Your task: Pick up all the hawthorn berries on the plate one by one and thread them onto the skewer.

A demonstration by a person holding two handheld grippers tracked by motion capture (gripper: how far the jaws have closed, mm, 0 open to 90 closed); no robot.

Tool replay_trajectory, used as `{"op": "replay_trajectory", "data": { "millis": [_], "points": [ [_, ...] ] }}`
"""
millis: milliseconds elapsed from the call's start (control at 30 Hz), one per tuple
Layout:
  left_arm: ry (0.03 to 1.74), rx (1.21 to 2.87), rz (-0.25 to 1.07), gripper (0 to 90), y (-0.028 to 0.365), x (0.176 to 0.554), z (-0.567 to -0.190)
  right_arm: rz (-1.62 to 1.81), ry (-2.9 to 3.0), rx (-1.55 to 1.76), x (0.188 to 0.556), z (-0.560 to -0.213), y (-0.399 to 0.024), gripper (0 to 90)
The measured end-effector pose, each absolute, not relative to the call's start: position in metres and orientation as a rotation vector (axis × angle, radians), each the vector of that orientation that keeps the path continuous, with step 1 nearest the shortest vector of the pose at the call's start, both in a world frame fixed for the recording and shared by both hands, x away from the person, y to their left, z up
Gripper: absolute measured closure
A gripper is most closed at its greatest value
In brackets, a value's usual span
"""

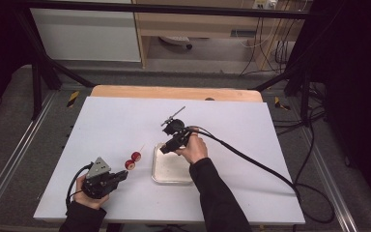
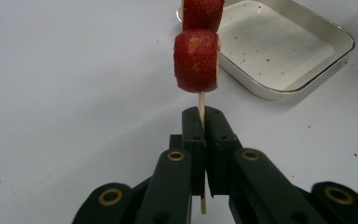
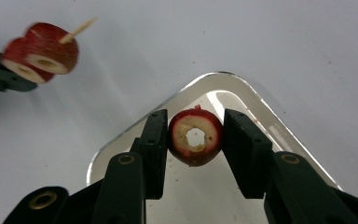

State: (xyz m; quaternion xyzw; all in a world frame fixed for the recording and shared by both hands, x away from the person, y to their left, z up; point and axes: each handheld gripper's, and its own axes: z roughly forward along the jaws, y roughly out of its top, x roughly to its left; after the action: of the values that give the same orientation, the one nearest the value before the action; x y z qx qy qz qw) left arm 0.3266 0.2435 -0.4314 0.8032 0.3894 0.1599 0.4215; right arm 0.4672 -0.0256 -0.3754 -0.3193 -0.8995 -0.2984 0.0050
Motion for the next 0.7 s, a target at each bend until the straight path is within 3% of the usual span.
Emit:
{"op": "replay_trajectory", "data": {
  "millis": [233, 700],
  "points": [
    [0.968, 1.997, 0.406, 87.4, 0.236, 0.323, -0.429, -1.104, -2.721, -1.065, 0.449, -0.37, -0.057, 61.6],
    [0.979, 1.951, 0.426, 87.4, 0.202, 0.315, -0.423, -1.648, -2.27, -1.237, 0.415, -0.394, -0.105, 61.8]
  ]
}}
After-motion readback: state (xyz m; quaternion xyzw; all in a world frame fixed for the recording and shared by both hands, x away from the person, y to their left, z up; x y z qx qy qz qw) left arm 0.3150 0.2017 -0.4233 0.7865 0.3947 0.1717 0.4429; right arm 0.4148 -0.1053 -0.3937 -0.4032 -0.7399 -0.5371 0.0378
